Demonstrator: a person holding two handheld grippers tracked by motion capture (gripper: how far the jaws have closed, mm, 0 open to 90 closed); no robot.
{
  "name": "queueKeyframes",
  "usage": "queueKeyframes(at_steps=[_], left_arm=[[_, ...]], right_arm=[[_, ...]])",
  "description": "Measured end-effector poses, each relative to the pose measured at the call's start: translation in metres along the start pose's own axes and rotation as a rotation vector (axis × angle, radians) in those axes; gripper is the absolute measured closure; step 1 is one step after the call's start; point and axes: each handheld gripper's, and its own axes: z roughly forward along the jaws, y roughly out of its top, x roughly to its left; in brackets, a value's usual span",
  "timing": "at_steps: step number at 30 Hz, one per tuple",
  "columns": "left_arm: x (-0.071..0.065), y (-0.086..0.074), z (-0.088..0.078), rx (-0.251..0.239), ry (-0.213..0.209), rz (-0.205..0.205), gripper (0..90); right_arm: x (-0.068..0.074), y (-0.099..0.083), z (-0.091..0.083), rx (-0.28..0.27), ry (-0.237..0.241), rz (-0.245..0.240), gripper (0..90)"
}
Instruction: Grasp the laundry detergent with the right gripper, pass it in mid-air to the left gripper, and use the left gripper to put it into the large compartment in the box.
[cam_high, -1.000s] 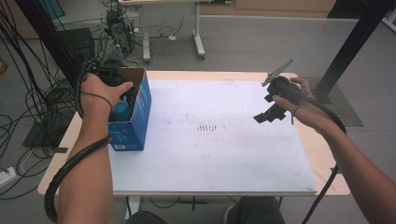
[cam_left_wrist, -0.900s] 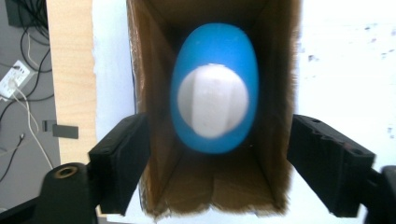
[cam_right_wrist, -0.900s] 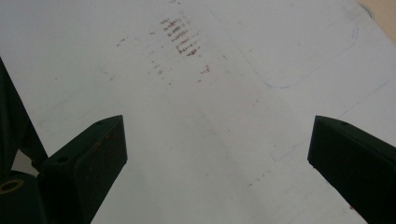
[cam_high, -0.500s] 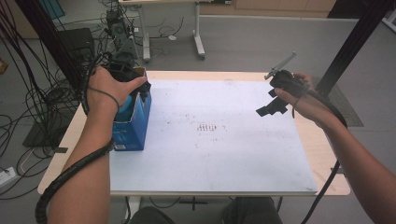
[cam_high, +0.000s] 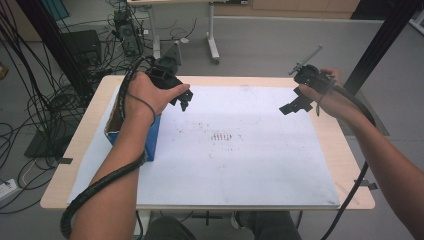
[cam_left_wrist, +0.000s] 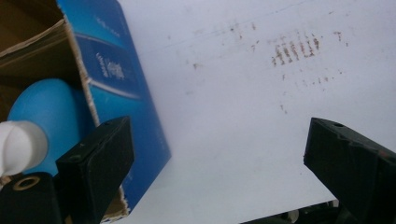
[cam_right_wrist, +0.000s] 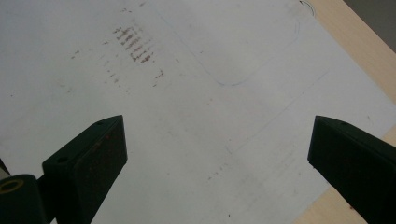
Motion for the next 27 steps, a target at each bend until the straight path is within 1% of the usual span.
queueKeyframes(at_steps=[1, 2, 5, 9, 13, 19, 26, 27], left_arm=[[-0.007, 0.002, -0.001, -0.009, 0.0, 0.014, 8.8], [-0.007, 0.002, -0.001, -0.009, 0.0, 0.014, 8.4], [-0.017, 0.004, -0.001, -0.019, -0.013, 0.033, 8.3], [-0.025, 0.005, 0.003, -0.018, -0.027, 0.049, 8.2], [-0.028, 0.005, 0.006, -0.013, -0.033, 0.067, 8.3], [-0.029, 0.005, 0.005, -0.023, -0.037, 0.067, 8.2], [-0.029, 0.003, 0.006, -0.022, -0.039, 0.072, 8.3], [-0.029, 0.002, 0.006, -0.022, -0.039, 0.067, 8.3]], right_arm=[[-0.003, 0.0, -0.001, 0.011, -0.008, 0.005, 4.6], [-0.003, 0.0, -0.001, 0.011, -0.008, 0.005, 4.6], [-0.007, 0.0, -0.003, 0.017, -0.024, 0.016, 4.5], [-0.007, 0.0, -0.003, 0.023, -0.024, 0.013, 4.6], [-0.006, 0.001, -0.003, 0.027, -0.027, 0.011, 4.6], [-0.005, 0.003, -0.003, 0.032, -0.028, 0.009, 4.6], [-0.003, 0.005, -0.004, 0.035, -0.029, 0.0, 4.6], [-0.002, 0.006, -0.004, 0.038, -0.029, -0.003, 4.6]])
